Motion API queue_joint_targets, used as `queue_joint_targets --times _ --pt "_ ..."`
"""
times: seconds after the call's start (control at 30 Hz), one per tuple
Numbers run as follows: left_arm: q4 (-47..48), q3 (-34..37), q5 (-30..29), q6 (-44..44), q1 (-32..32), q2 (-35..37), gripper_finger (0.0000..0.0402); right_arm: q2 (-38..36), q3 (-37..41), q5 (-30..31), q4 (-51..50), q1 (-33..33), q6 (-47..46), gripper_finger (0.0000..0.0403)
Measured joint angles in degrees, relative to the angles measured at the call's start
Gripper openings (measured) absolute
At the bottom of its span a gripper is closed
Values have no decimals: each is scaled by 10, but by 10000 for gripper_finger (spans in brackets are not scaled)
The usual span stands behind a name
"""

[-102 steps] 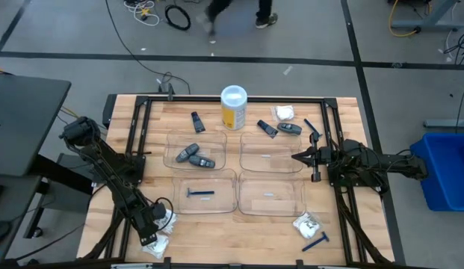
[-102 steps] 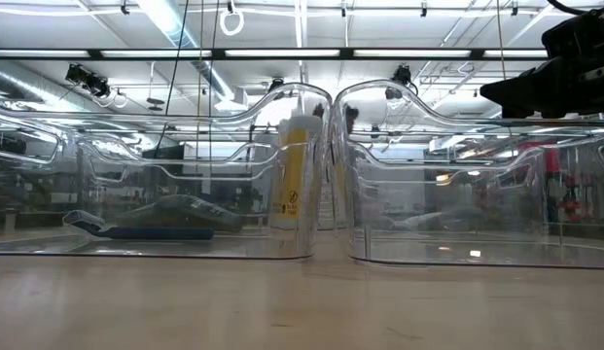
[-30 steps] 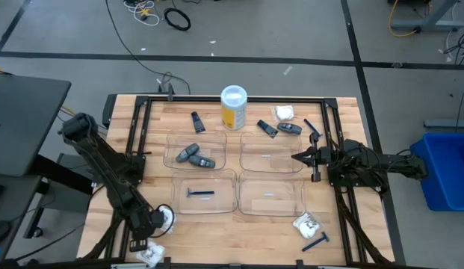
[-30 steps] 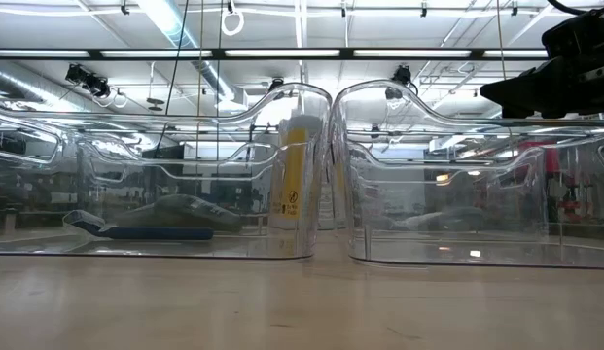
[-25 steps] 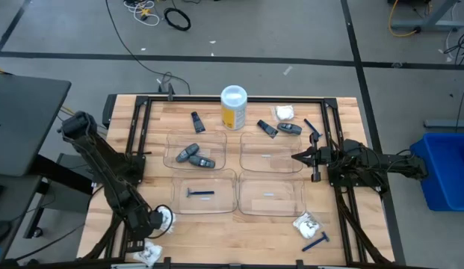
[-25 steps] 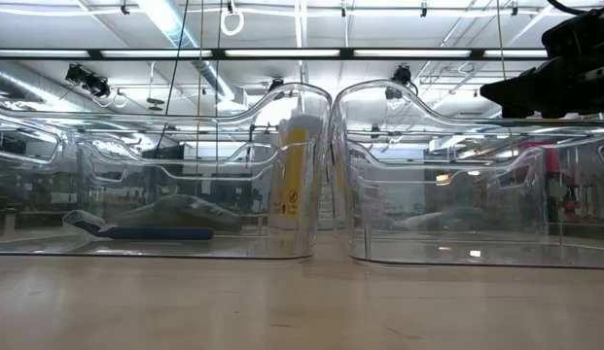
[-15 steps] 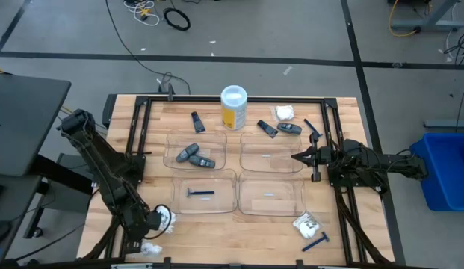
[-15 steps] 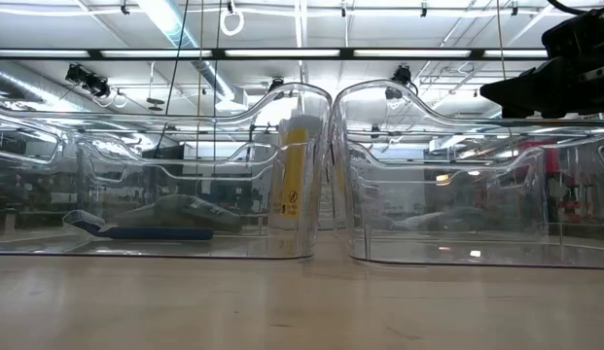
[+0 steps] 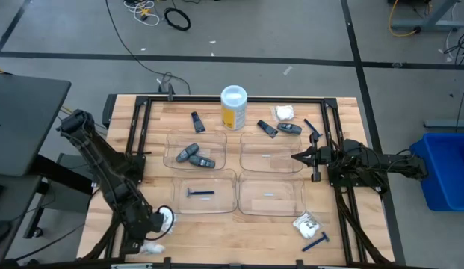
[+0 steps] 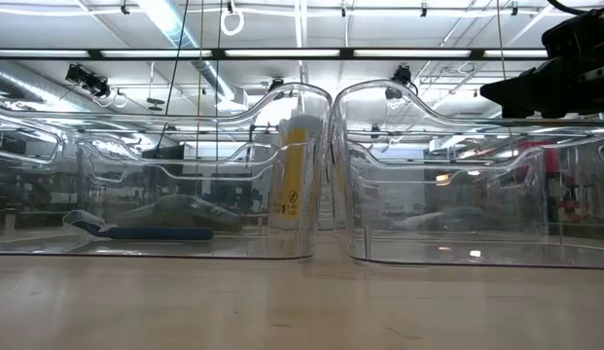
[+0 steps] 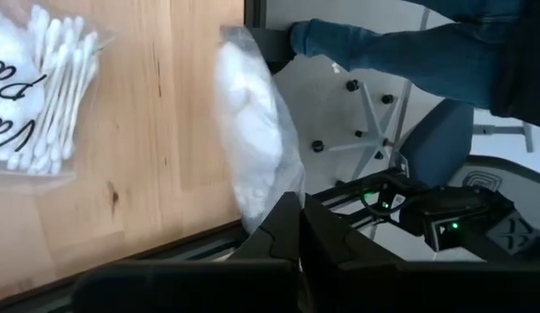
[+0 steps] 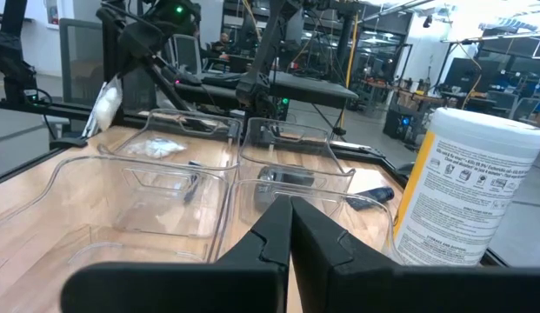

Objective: Pick & Place Travel size toiletries
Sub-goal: Put the transparent vanity pack into the top right transparent bin

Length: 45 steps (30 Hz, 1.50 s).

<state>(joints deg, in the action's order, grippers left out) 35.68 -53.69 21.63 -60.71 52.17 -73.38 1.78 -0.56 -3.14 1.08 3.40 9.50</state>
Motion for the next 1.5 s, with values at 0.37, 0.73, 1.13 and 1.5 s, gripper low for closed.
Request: queue_joint_targets --times 0.37,0.73,1.13,1.5 --pt "0 0 12 31 -48 37 1 0 0 0 0 0 0 12" --pt "-1 0 -17 68 -98 125 0 0 0 0 0 0 0 12" --pt "0 0 -94 227 -131 187 0 0 0 0 0 0 0 12" --pt "38 1 -121 331 -159 187 1 0 0 0 0 0 0 12"
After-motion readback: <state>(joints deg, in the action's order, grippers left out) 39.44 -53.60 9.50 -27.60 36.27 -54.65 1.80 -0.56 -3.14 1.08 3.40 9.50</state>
